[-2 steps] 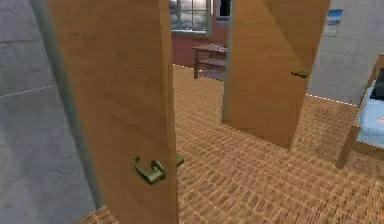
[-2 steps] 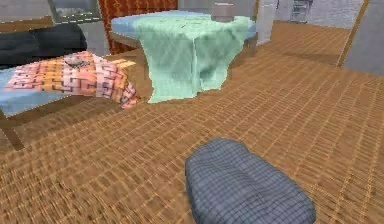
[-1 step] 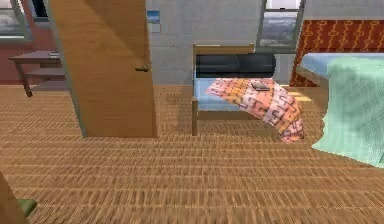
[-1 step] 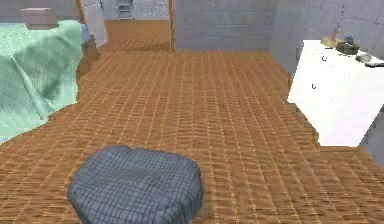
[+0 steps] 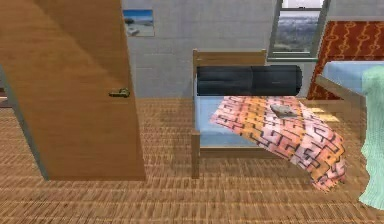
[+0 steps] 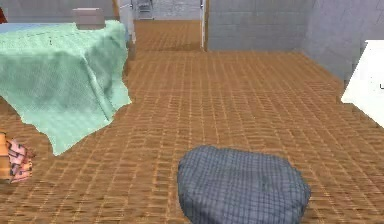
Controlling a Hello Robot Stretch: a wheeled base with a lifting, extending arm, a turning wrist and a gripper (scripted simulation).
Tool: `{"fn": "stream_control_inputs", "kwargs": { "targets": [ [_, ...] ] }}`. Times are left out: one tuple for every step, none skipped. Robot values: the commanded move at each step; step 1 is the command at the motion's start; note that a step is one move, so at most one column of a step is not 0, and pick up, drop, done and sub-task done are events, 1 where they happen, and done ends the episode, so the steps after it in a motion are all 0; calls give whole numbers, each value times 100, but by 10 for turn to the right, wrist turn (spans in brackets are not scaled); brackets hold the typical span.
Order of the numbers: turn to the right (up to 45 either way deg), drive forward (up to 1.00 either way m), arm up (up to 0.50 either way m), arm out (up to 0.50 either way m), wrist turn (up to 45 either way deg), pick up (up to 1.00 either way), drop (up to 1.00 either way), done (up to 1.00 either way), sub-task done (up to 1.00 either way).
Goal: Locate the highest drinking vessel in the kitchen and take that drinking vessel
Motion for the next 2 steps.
{"fn": "stream_control_inputs", "kwargs": {
  "targets": [
    [-450, 0, 0, 0, 0, 0, 0, 0, 0],
    [-240, 0, 0, 0, 0, 0, 0, 0, 0]
  ]
}}
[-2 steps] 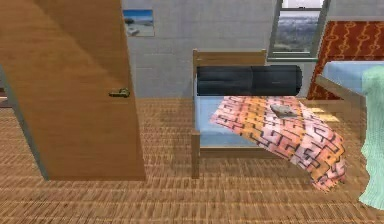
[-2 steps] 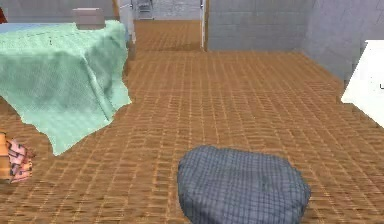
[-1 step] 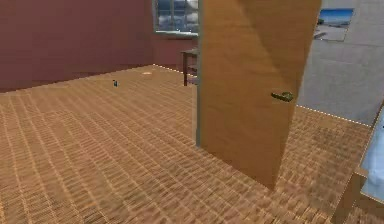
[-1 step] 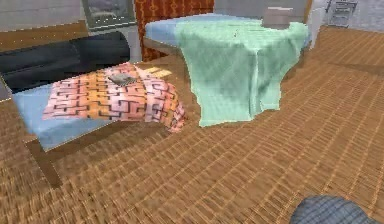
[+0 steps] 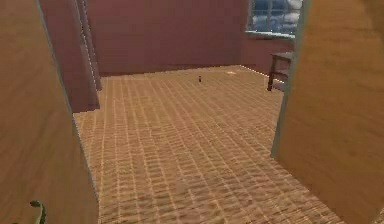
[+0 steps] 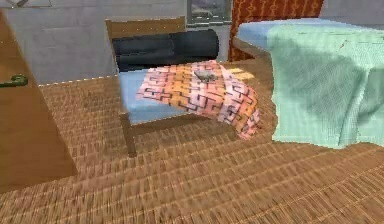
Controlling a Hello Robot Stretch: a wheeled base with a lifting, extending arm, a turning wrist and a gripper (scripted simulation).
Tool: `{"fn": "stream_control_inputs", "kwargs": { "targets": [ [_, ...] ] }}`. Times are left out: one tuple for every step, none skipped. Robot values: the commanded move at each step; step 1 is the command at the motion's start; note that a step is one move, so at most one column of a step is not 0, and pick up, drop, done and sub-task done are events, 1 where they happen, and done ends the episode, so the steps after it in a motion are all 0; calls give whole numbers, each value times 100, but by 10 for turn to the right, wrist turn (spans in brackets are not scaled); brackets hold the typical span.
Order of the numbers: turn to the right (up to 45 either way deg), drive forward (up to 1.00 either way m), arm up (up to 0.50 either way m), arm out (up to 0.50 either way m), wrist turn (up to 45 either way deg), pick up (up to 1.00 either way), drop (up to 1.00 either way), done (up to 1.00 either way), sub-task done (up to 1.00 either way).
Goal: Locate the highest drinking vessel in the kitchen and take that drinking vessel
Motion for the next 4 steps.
{"fn": "stream_control_inputs", "kwargs": {
  "targets": [
    [0, 80, 0, 0, 0, 0, 0, 0, 0],
    [-240, 0, 0, 0, 0, 0, 0, 0, 0],
    [0, 100, 0, 0, 0, 0, 0, 0, 0],
    [0, 100, 0, 0, 0, 0, 0, 0, 0]
  ]
}}
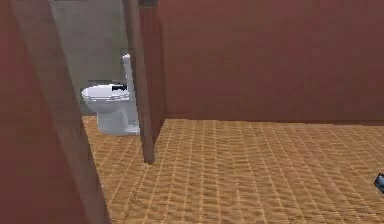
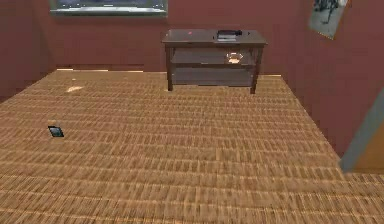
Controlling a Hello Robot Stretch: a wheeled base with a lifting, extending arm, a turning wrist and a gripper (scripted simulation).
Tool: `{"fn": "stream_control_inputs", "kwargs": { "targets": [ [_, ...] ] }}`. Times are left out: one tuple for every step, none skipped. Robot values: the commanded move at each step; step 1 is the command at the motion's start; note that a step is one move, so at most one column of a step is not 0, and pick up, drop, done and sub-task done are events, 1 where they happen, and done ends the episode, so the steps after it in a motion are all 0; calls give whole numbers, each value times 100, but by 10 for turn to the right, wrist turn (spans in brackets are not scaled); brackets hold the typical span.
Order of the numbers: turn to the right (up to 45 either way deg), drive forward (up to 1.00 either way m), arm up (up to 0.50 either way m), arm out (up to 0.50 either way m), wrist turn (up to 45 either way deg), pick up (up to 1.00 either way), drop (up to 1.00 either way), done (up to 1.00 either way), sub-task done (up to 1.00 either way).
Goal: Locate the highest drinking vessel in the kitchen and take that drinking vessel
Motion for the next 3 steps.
{"fn": "stream_control_inputs", "kwargs": {
  "targets": [
    [0, 100, 0, 0, 0, 0, 0, 0, 0],
    [-30, 0, 0, 0, 0, 0, 0, 0, 0],
    [0, 25, 0, 0, 0, 0, 0, 0, 0]
  ]
}}
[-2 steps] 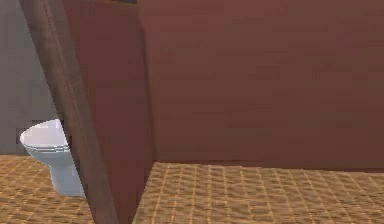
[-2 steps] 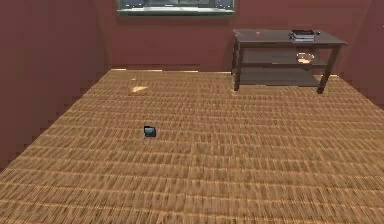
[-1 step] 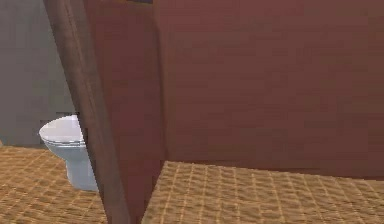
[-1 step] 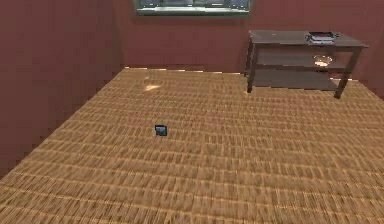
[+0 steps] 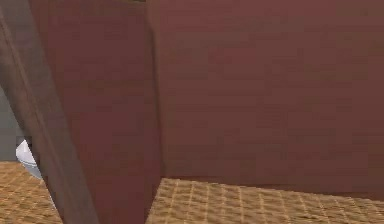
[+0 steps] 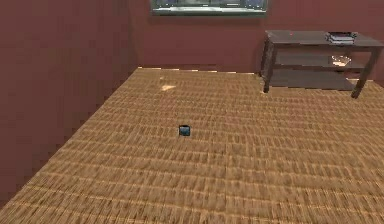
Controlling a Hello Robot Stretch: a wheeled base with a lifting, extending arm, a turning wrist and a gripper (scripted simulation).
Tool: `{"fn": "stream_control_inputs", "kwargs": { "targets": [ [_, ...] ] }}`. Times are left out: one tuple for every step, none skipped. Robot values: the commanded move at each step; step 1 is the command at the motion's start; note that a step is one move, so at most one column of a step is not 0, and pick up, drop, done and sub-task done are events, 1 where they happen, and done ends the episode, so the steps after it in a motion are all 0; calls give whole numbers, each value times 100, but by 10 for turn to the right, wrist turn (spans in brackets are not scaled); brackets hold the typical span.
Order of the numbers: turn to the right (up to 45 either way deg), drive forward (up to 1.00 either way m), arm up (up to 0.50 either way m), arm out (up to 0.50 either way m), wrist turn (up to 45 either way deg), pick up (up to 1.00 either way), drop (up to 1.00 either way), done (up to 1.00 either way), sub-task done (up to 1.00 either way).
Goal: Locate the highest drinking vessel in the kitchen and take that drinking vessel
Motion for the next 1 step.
{"fn": "stream_control_inputs", "kwargs": {
  "targets": [
    [-450, 0, 0, 0, 0, 0, 0, 0, 0]
  ]
}}
